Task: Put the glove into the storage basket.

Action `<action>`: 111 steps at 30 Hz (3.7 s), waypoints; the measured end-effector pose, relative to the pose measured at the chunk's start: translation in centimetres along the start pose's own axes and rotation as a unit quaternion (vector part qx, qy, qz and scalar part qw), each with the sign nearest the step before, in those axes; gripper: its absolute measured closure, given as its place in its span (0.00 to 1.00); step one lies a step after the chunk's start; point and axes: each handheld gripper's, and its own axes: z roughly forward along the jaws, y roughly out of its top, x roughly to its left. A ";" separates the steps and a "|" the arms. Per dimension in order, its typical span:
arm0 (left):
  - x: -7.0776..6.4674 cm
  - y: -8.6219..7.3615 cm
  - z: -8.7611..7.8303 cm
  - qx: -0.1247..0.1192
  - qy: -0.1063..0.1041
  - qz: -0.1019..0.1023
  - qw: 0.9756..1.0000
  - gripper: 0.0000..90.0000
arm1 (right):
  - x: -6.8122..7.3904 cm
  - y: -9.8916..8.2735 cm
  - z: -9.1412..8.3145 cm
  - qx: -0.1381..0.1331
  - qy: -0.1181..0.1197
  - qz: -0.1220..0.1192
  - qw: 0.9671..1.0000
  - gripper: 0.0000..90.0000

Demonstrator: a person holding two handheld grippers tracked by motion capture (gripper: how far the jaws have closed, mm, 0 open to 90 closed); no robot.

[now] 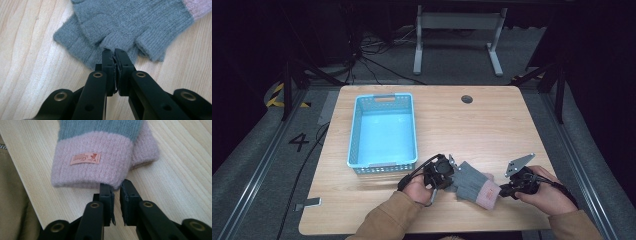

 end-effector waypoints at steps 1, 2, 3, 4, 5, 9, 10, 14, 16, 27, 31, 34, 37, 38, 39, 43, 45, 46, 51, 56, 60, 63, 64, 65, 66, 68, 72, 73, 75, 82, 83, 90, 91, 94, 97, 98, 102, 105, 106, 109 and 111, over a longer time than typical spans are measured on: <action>0.0 0.0 0.0 0.000 0.000 0.000 1.000 0.97 | 0.0 0.0 0.0 0.000 0.000 0.000 1.000 0.90; -0.1 0.0 -0.1 -0.001 0.001 0.003 1.000 0.97 | 0.1 0.0 -0.2 -0.003 -0.002 0.004 1.000 0.93; -0.2 0.1 -0.4 -0.003 0.000 0.005 1.000 0.97 | 0.1 0.0 -0.3 -0.004 -0.001 0.006 1.000 0.93; -0.3 0.1 -0.5 -0.006 -0.002 0.003 1.000 0.97 | 0.0 0.0 -0.4 -0.003 0.000 0.005 1.000 0.94; -0.3 0.1 -0.7 -0.008 0.000 0.006 1.000 0.97 | 0.0 0.0 -0.5 -0.005 0.001 0.007 1.000 0.94; -0.5 0.0 -1.6 -0.018 0.003 0.007 1.000 0.98 | 0.1 0.2 -1.2 -0.012 0.002 0.014 1.000 0.95; -0.6 -0.1 -1.7 -0.021 0.002 0.003 1.000 0.98 | 0.1 0.2 -1.3 -0.014 0.001 0.016 1.000 0.95; -0.7 -0.2 -2.6 -0.028 0.001 0.001 1.000 0.98 | 0.0 0.5 -1.7 -0.025 -0.001 0.015 1.000 0.95; -0.8 -0.3 -3.1 -0.033 0.000 0.003 0.999 0.98 | -0.1 0.6 -2.1 -0.034 -0.005 0.018 0.999 0.95; -1.3 -0.9 -3.8 -0.038 -0.008 -0.008 0.999 0.98 | -1.0 1.4 -2.3 -0.062 -0.024 0.022 0.998 0.95; -1.6 -1.0 -3.8 -0.034 -0.010 -0.008 0.999 0.98 | -1.3 1.8 -2.0 -0.066 -0.028 0.028 0.997 0.95; -1.8 -1.0 -3.8 -0.026 -0.015 -0.008 1.000 0.98 | -1.5 1.9 -1.8 -0.067 -0.029 0.029 0.997 0.95; -1.9 -1.0 -3.5 -0.019 -0.020 -0.004 1.000 0.98 | -1.7 2.1 -1.5 -0.065 -0.032 0.033 0.997 0.95; -1.9 -1.0 -3.4 -0.015 -0.021 -0.004 1.000 0.98 | -1.7 2.1 -1.4 -0.064 -0.032 0.033 0.997 0.95; -1.8 -1.0 -3.3 -0.014 -0.021 -0.001 1.000 0.98 | -1.7 2.1 -1.3 -0.064 -0.031 0.037 0.997 0.95; -1.8 -0.9 -2.9 -0.007 -0.026 0.001 1.000 0.98 | -2.0 2.2 -0.8 -0.063 -0.032 0.044 0.997 0.95; -1.9 -0.9 -2.6 -0.001 -0.029 -0.004 1.000 0.98 | -2.2 2.1 -0.5 -0.058 -0.032 0.048 0.997 0.95; -1.9 -0.9 -2.6 -0.001 -0.029 -0.004 1.000 0.98 | -2.2 2.1 -0.5 -0.058 -0.032 0.048 0.997 0.95; -1.6 -0.9 -1.7 0.009 -0.033 -0.005 0.999 0.98 | -2.5 1.9 0.3 -0.055 -0.034 0.059 0.996 0.95; -1.3 -1.0 -1.2 0.016 -0.037 -0.007 0.999 0.97 | -2.7 1.7 0.8 -0.052 -0.038 0.063 0.996 0.91; -1.3 -0.9 -1.3 0.014 -0.037 -0.006 0.999 0.91 | -2.9 1.5 0.8 -0.063 -0.050 0.062 0.995 0.85; -1.3 -0.9 -1.4 0.013 -0.039 -0.005 0.999 0.87 | -3.0 1.3 0.8 -0.064 -0.053 0.071 0.994 0.81; -1.3 -0.9 -1.5 0.011 -0.040 -0.006 0.999 0.85 | -3.1 1.3 0.8 -0.067 -0.057 0.071 0.994 0.80; -1.3 -0.9 -1.5 0.011 -0.040 -0.006 0.999 0.84 | -3.1 1.2 0.7 -0.067 -0.057 0.073 0.993 0.80; -1.3 -1.0 -1.7 0.004 -0.042 -0.010 0.999 0.83 | -3.2 1.1 0.6 -0.070 -0.058 0.075 0.993 0.80; -1.3 -0.9 -1.9 0.004 -0.042 -0.009 0.999 0.81 | -3.2 1.0 0.4 -0.072 -0.061 0.076 0.993 0.79; -1.3 -0.8 -2.6 -0.016 -0.042 -0.014 0.999 0.75 | -3.4 0.7 -0.2 -0.079 -0.065 0.082 0.991 0.78; -1.3 -0.6 -2.9 -0.024 -0.040 -0.016 0.999 0.73 | -3.4 0.6 -0.3 -0.080 -0.066 0.085 0.991 0.78; -1.3 -0.5 -3.2 -0.031 -0.039 -0.020 0.999 0.72 | -3.4 0.5 -0.5 -0.083 -0.067 0.089 0.990 0.78; -1.2 0.0 -3.6 -0.055 -0.031 -0.033 0.997 0.63 | -3.4 0.0 -1.0 -0.089 -0.070 0.094 0.989 0.76; -1.2 0.2 -3.5 -0.059 -0.025 -0.036 0.997 0.63 | -3.5 0.0 -1.0 -0.090 -0.071 0.095 0.989 0.76; -1.1 0.9 -3.2 -0.077 -0.008 -0.042 0.996 0.52 | -3.6 -0.6 -1.5 -0.097 -0.074 0.109 0.986 0.74; -1.0 1.1 -3.1 -0.082 -0.007 -0.044 0.996 0.51 | -3.6 -0.7 -1.5 -0.098 -0.074 0.112 0.986 0.74; -1.0 1.4 -2.9 -0.088 -0.007 -0.042 0.995 0.48 | -3.6 -0.9 -1.6 -0.099 -0.074 0.114 0.986 0.74; -1.0 1.9 -2.4 -0.094 -0.009 -0.040 0.995 0.43 | -3.6 -1.2 -1.9 -0.105 -0.075 0.122 0.984 0.72; -1.0 1.9 -2.4 -0.094 -0.009 -0.040 0.995 0.43 | -3.6 -1.2 -1.9 -0.105 -0.075 0.122 0.984 0.72; -1.2 2.5 -1.3 -0.088 -0.006 -0.025 0.996 0.41 | -3.5 -1.5 -1.9 -0.107 -0.075 0.126 0.983 0.71; -1.3 2.7 -0.6 -0.080 0.002 -0.019 0.997 0.41 | -3.5 -1.7 -2.0 -0.110 -0.073 0.131 0.983 0.70; -1.2 2.8 -0.4 -0.079 0.001 -0.019 0.997 0.41 | -3.4 -1.7 -2.0 -0.110 -0.073 0.132 0.982 0.70; -1.1 2.9 0.3 -0.074 0.005 -0.019 0.997 0.40 | -3.4 -1.9 -2.0 -0.112 -0.071 0.133 0.982 0.70; -1.1 3.0 0.5 -0.070 0.006 -0.018 0.997 0.37 | -3.4 -1.9 -2.1 -0.112 -0.071 0.135 0.982 0.69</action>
